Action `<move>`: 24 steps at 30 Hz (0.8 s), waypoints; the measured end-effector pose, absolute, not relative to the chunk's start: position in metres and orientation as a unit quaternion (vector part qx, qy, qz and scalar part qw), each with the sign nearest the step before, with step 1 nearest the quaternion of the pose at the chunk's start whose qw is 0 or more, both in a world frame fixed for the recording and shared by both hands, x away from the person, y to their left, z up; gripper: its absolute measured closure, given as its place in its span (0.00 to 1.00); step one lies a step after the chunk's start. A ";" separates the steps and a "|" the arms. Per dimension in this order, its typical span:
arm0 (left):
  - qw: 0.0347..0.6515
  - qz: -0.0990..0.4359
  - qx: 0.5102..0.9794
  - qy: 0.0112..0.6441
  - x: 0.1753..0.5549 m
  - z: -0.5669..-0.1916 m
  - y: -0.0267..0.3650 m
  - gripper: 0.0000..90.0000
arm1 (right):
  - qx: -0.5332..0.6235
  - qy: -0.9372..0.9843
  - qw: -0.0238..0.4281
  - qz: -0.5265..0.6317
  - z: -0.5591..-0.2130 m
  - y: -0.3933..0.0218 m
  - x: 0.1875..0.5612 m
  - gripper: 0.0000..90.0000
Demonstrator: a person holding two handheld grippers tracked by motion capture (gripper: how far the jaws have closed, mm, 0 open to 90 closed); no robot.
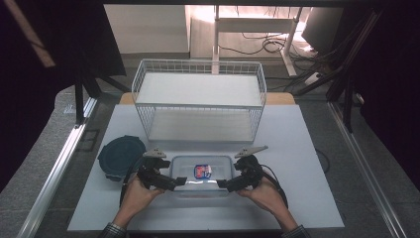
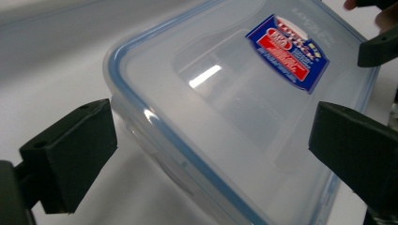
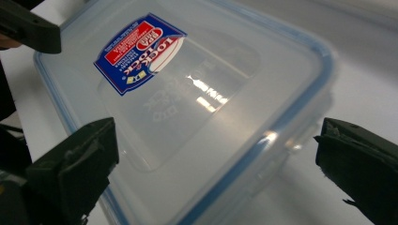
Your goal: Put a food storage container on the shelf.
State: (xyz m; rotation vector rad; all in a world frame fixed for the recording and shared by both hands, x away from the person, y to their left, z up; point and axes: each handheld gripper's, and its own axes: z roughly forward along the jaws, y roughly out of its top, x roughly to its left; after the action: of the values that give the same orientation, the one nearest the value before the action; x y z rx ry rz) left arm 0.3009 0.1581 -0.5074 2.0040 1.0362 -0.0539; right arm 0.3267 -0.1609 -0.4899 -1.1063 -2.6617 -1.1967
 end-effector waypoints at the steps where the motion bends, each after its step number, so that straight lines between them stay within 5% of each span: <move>1: 0.434 -0.046 0.798 0.416 0.303 -0.512 0.159 0.00 | -0.361 -0.848 0.029 -0.387 -0.492 -0.162 0.330 0.00; 5: 0.445 -0.086 0.782 0.427 0.305 -0.521 0.161 0.00 | -0.385 -0.829 0.101 -0.392 -0.504 -0.165 0.337 0.00; 8: 0.440 -0.109 0.777 0.436 0.303 -0.522 0.163 0.03 | -0.388 -0.826 0.109 -0.395 -0.505 -0.168 0.337 0.02; 12: 0.454 -0.122 0.766 0.439 0.292 -0.518 0.177 0.26 | -0.380 -0.831 0.090 -0.397 -0.497 -0.174 0.329 0.13; 14: 0.464 -0.127 0.762 0.434 0.286 -0.518 0.182 0.29 | -0.377 -0.827 0.091 -0.406 -0.495 -0.180 0.324 0.22; 15: 0.469 -0.125 0.763 0.428 0.280 -0.517 0.185 0.36 | -0.389 -0.812 0.102 -0.422 -0.493 -0.188 0.322 0.34; 19: 0.498 -0.137 0.740 0.431 0.276 -0.519 0.193 0.50 | -0.392 -0.801 0.119 -0.436 -0.490 -0.200 0.318 0.45; 24: 0.508 -0.123 0.744 0.416 0.274 -0.516 0.193 0.55 | -0.393 -0.800 0.147 -0.430 -0.495 -0.203 0.316 0.35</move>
State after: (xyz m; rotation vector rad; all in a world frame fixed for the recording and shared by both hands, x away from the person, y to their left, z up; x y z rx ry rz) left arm 0.2740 0.1930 -0.5163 1.7943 1.0027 -0.2956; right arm 0.3160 -0.2028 -0.4951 -1.1304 -2.3022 -1.2365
